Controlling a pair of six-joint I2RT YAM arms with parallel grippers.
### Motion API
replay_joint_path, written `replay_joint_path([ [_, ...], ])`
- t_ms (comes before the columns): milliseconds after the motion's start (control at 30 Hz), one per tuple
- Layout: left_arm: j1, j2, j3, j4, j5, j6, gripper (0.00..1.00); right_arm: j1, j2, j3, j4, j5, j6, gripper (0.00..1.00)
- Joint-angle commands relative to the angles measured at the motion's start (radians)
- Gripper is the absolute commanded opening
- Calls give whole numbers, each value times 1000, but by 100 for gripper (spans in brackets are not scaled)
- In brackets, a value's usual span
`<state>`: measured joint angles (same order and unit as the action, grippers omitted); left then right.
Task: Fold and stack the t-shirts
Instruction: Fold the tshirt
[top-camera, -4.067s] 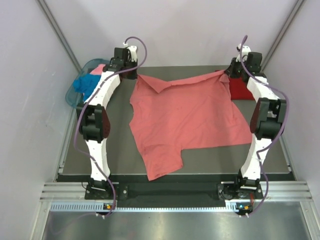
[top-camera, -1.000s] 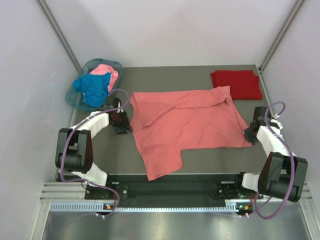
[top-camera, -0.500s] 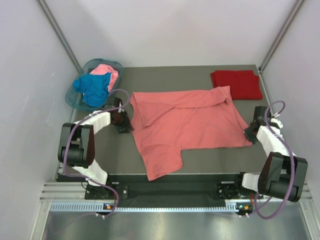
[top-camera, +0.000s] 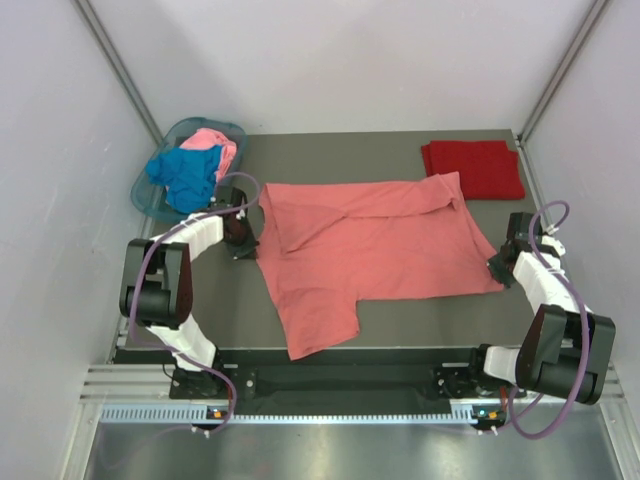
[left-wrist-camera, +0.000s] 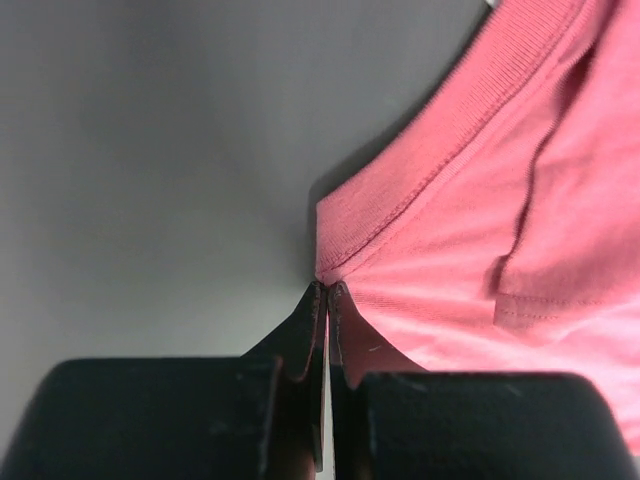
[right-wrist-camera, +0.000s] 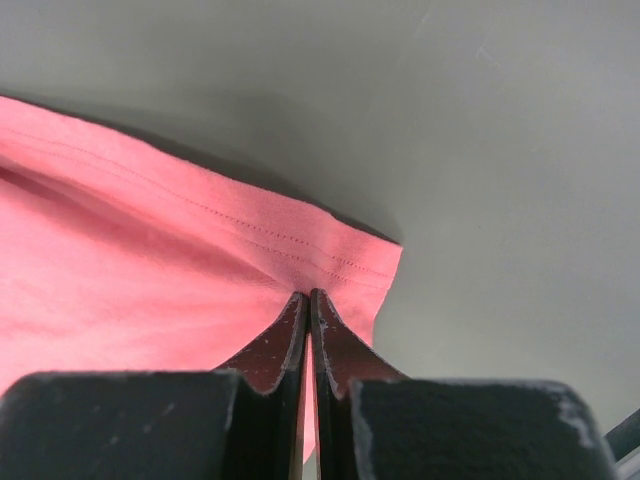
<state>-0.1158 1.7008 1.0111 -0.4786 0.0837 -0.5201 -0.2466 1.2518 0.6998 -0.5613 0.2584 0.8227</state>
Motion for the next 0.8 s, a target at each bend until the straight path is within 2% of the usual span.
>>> replay_joint_path([
  [0,8,-50,47,-78,-153,32,0,-11,-38,-5,0,1,-7,0],
  [267,38,-79,34,-164,-245,78,0,-11,-45,-29,-45,-42,3,0],
  [500,48,-121,20,-184,-277,101,2,0,-136,-66,-57,-82,0,0],
  [600,48,-99,72,-212,-268,118,4,7,-156,-48,-80,-110,-8,5],
  [667,48,-84,128,-260,-292,127,9,21,-167,-30,-88,-136,-17,14],
  [733,48,-67,190,-297,-303,144,25,29,-170,-14,-95,-142,-42,27],
  [767,48,-64,211,-325,-306,147,29,29,-173,3,-91,-151,-59,30],
])
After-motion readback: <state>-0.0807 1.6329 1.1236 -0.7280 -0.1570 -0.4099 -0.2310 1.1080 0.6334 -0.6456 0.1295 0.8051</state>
